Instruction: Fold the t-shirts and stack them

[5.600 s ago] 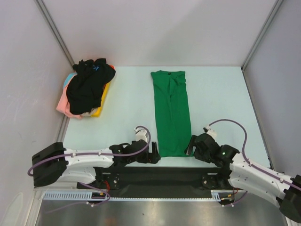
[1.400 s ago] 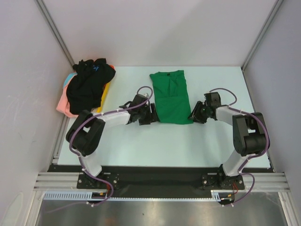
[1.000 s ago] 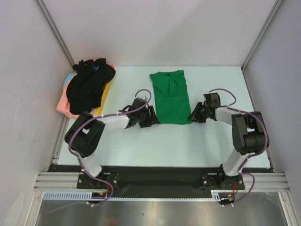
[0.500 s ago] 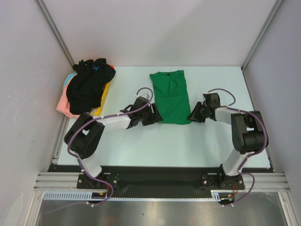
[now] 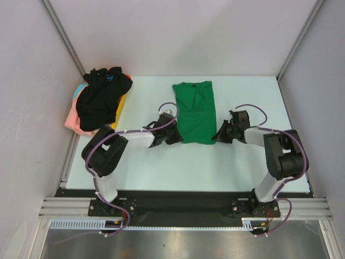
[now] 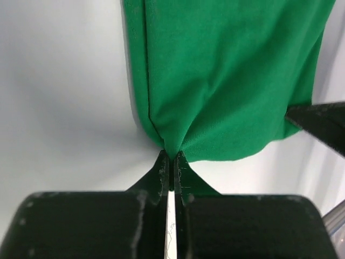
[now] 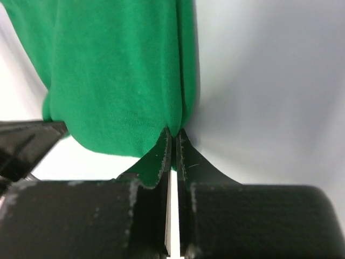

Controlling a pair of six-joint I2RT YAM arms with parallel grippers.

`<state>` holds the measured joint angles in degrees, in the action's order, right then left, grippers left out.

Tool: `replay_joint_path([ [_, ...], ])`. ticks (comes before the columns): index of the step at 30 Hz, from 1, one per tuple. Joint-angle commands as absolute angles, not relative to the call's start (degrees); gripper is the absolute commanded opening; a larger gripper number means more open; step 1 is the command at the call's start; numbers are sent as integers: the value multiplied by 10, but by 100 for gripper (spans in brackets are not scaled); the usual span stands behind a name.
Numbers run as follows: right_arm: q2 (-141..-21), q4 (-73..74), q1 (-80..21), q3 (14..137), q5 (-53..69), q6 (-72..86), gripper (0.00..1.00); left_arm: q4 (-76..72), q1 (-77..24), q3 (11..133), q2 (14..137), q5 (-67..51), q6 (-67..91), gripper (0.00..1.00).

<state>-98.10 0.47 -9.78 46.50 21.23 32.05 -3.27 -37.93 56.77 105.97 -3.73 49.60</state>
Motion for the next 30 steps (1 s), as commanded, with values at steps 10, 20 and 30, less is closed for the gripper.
replay_joint_path([
  [10,-767,176,-208,350,114,379,0,38,-432,413,825,31,508,0],
  [20,-474,376,-353,298,8,513,0,221,-605,334,596,112,597,0],
  [30,-540,417,-335,455,-41,447,0,303,-575,480,612,128,534,0],
])
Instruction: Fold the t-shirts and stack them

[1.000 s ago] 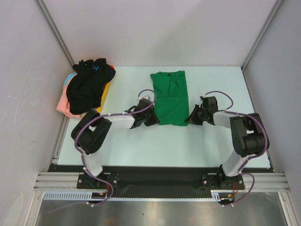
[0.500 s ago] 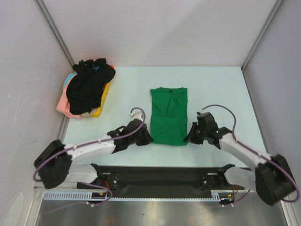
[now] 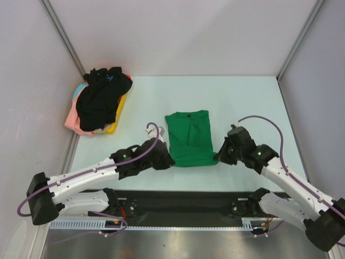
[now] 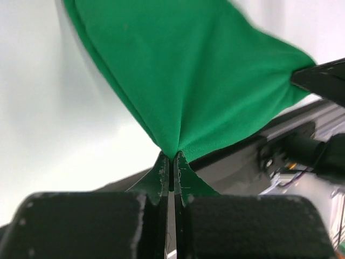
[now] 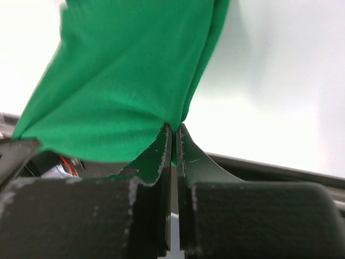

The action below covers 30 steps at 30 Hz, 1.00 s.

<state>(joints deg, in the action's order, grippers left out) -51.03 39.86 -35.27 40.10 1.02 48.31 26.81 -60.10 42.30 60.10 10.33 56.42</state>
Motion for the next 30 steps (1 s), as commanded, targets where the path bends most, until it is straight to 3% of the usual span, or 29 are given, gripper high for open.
replay_joint_path([
  [1,-551,410,-316,467,-39,435,0,302,-565,490,627,122,527,0],
  [17,-807,330,-206,649,24,337,0,295,-345,681,838,-12,391,0],
  [30,-982,326,-168,801,45,310,0,333,-273,841,1005,-24,375,0],
])
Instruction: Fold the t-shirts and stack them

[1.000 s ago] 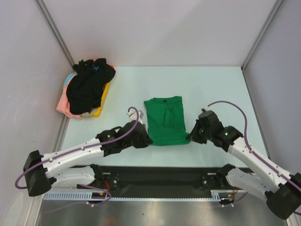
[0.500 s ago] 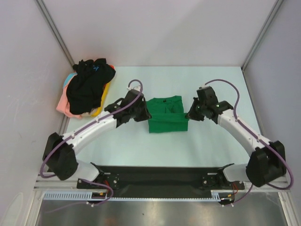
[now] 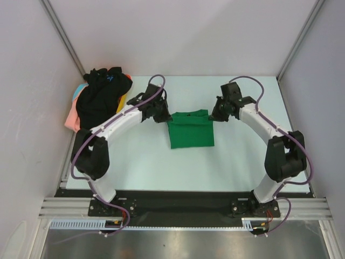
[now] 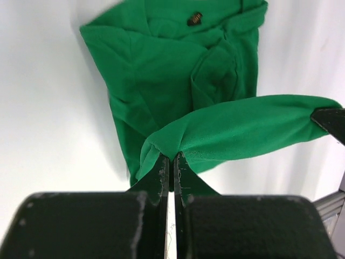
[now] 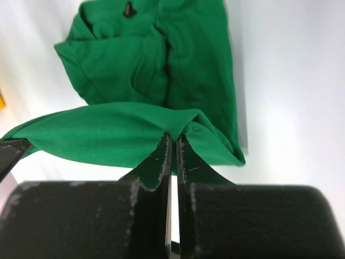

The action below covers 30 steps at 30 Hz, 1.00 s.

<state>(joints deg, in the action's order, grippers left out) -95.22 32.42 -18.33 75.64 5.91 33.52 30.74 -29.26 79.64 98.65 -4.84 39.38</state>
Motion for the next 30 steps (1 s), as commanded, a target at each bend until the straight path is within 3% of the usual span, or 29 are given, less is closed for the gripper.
replay_joint_path([
  [1,-990,327,-166,809,47,309,0,334,-271,846,1023,-25,379,0],
  [14,-1174,341,-130,972,82,307,0,366,-213,995,1178,-55,367,1],
  [16,-1204,359,-124,1008,92,304,0,381,-205,1054,1226,-61,364,7],
  [17,-1236,373,-122,1056,94,302,12,399,-198,1101,1245,-65,362,13],
  [18,-1258,387,-119,1083,103,293,31,410,-193,1127,1264,-72,364,31],
  [20,-1290,445,-110,1174,97,287,70,435,-179,1221,1325,-120,357,50],
  [21,-1309,458,-106,1197,91,282,75,455,-176,1260,1344,-130,352,60],
  [24,-1276,466,-94,1195,86,272,81,538,-174,1367,1377,-117,345,64],
  [30,-1099,346,-103,953,115,268,81,408,-194,1090,1155,-55,348,65],
])
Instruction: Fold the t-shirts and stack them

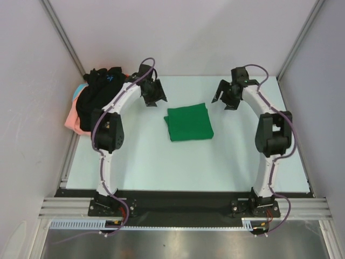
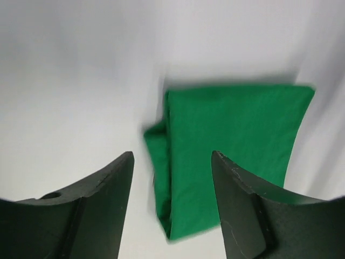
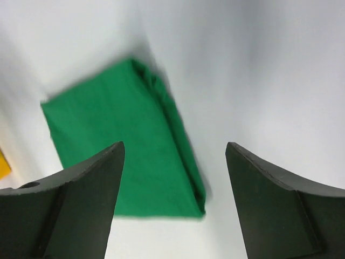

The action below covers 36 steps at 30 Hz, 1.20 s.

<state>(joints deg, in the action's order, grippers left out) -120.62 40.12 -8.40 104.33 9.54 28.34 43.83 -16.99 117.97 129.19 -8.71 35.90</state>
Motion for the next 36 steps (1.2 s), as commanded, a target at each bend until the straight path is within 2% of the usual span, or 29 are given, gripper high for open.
replay_joint_path([
  [1,-1064,333,-110,927,121,269,81,395,-209,1059,1128,-49,346,65],
  [5,-1016,229,-127,804,235,282,81,335,-263,949,1055,-47,335,65],
  [11,-1049,84,-115,674,350,315,79,231,-324,858,1064,-110,349,62],
  [16,-1059,19,-107,578,344,323,78,150,-342,727,1086,-120,372,60],
  [21,-1049,-12,-105,499,332,320,78,132,-341,635,1073,-70,367,58],
  [24,-1035,-3,-108,489,325,319,77,157,-340,636,1061,-20,349,58],
  [28,-950,125,-126,508,235,296,78,263,-341,683,1030,61,309,58],
  [31,-884,185,-127,532,175,279,85,353,-342,753,980,130,275,61],
  [34,-857,200,-119,551,153,265,99,419,-341,780,912,168,260,66],
  [36,-872,200,-112,577,160,255,100,443,-341,780,874,171,257,70],
])
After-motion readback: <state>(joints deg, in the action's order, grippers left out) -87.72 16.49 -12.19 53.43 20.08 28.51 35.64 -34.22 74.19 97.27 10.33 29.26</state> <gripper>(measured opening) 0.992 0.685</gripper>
